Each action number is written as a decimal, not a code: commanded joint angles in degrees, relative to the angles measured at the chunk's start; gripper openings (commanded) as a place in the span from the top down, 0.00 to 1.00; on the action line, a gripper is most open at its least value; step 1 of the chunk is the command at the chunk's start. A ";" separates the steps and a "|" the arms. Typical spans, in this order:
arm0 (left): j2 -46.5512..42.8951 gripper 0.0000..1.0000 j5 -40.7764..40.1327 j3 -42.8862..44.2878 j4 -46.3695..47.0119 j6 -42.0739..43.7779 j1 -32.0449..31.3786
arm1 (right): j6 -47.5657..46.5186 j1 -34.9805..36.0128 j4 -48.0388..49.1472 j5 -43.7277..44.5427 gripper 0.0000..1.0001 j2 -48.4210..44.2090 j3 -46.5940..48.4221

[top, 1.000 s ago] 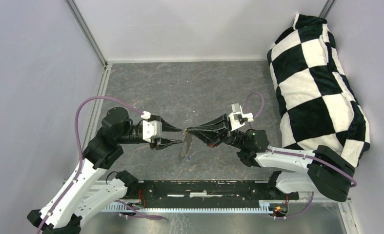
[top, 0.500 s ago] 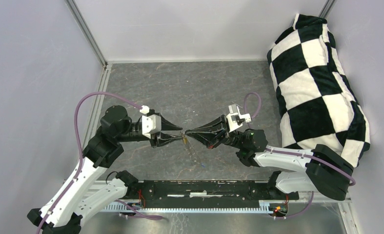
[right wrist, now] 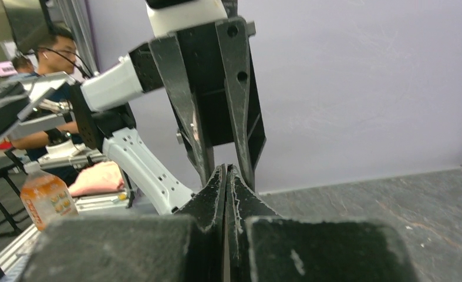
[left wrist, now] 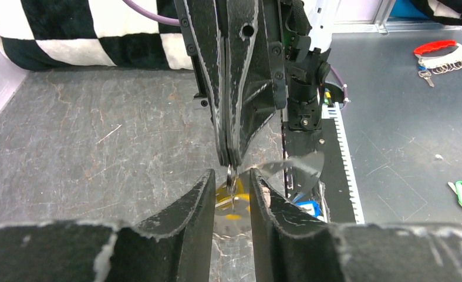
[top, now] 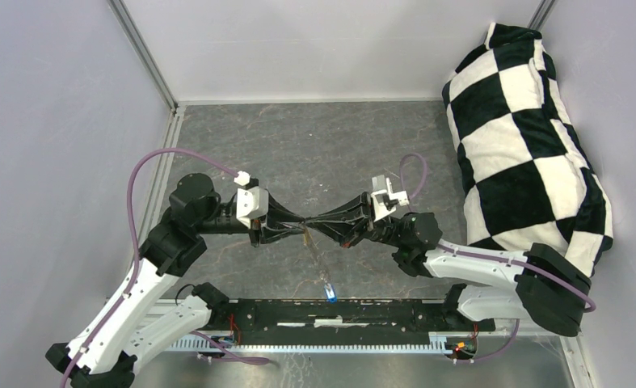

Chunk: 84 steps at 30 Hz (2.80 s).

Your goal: Put the keys on the keyring

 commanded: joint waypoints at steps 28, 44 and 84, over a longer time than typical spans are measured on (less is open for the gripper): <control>0.38 0.63 -0.01 1.80 -9.16 5.02 -0.06 | -6.12 0.38 -7.43 -4.26 1.00 -4.77 1.70; -0.10 0.49 -1.09 3.82 -18.02 15.13 -0.06 | -2.52 0.33 -3.89 -7.95 1.00 -2.33 2.99; 1.34 0.98 -3.55 2.64 -17.68 13.93 -0.06 | -33.40 -2.92 -66.86 -10.71 0.46 -3.81 25.95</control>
